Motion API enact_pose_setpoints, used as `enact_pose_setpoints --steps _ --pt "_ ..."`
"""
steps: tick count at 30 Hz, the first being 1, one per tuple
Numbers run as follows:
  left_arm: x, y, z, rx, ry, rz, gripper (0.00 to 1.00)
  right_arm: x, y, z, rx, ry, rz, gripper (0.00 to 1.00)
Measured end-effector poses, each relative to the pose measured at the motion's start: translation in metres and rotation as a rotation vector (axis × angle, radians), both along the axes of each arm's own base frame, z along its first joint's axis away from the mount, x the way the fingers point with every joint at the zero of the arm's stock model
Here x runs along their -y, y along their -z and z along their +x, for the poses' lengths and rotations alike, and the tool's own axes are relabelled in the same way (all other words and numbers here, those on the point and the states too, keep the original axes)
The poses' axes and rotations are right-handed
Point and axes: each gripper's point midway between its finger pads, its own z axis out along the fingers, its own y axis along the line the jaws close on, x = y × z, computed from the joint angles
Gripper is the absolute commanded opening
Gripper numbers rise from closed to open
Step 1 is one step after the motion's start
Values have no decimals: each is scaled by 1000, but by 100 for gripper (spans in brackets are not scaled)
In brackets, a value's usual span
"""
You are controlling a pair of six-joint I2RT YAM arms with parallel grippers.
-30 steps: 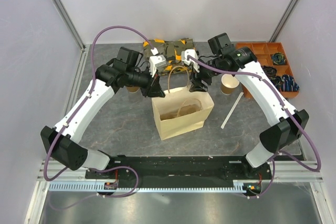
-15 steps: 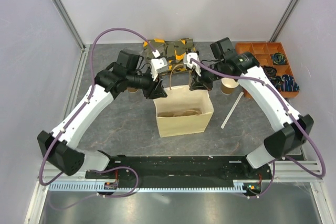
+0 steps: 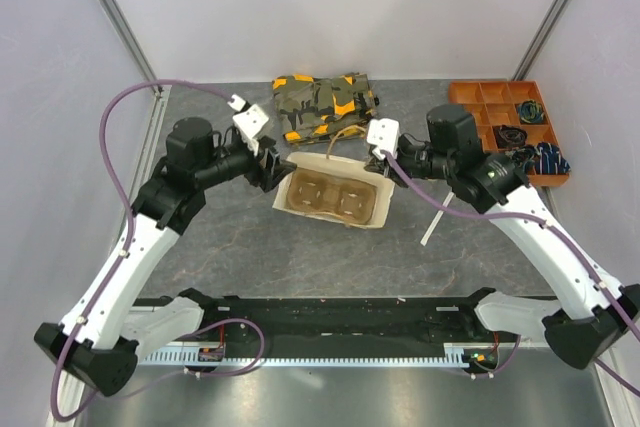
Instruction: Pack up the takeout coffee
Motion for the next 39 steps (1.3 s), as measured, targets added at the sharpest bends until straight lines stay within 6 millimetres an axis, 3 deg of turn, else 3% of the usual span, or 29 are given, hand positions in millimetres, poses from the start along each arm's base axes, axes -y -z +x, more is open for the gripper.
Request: enact_pose_setpoints --steps 5,12,17,19,20,23,26,29,31,33,39 --pt "-11 9 -12 32 -28 -16 73 -3 -2 -17 74 -9 6 0" --pt "-13 9 -15 49 -28 -25 64 -2 -6 -19 136 -1 2 0" --pt "-16 10 -11 45 -58 -19 72 -3 -6 -16 153 11 8 0" --pt "-24 11 -2 0 -120 -24 78 -3 -5 -14 143 24 7 0" --pt "-33 11 9 -47 -171 -42 90 -3 -3 -13 137 28 5 0" --pt "-70 6 49 -160 -334 -105 100 -6 1 -10 126 33 2 0" --pt "-102 18 86 -260 -470 -91 100 -7 6 -8 111 37 -9 0" --pt "-112 36 110 -360 -528 -29 100 -6 5 -8 112 40 -10 0" --pt "-117 54 121 -397 -547 20 100 -6 4 -8 115 39 -11 0" --pt "-120 73 119 -442 -553 67 100 -6 3 -7 118 38 -12 0" --pt "-127 94 120 -458 -563 157 100 -7 1 -8 152 14 -23 0"
